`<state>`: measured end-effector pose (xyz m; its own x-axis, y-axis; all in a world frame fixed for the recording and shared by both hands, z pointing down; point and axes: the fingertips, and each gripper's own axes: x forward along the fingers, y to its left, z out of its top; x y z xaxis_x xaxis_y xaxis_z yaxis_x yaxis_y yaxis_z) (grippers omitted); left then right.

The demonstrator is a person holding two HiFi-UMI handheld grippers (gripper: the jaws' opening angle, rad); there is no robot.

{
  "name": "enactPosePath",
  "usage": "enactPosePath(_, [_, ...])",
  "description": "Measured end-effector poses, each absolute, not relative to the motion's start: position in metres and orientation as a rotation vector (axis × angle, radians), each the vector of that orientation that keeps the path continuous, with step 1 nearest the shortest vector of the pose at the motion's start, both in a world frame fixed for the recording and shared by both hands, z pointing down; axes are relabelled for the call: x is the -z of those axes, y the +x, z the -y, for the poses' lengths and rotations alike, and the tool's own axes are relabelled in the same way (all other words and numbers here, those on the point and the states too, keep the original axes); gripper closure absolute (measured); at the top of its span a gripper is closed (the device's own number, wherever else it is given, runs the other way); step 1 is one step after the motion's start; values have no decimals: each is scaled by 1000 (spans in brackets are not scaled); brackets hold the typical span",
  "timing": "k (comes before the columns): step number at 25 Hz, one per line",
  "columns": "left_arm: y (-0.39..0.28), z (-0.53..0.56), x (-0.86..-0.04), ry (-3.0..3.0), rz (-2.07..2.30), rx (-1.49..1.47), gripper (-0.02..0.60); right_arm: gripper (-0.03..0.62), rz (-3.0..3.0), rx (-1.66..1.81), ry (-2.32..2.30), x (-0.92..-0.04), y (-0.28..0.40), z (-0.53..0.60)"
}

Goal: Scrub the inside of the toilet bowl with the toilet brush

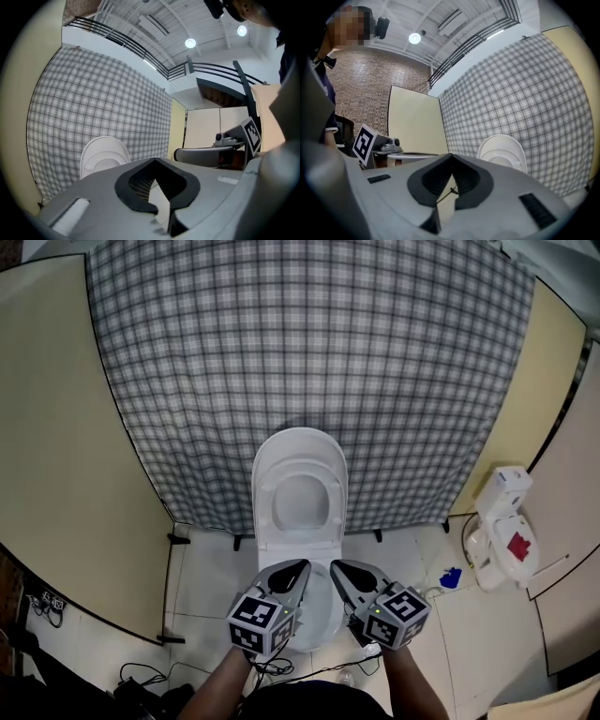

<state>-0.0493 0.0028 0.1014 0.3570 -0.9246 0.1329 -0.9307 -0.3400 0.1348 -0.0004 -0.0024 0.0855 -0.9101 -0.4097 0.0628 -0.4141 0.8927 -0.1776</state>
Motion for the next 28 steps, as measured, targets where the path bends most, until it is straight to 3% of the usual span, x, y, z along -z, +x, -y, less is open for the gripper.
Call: enactPosePath(28, [-55, -1, -91, 2441, 1706, -40, 572, 591, 3016, -246, 611, -79, -11, 1])
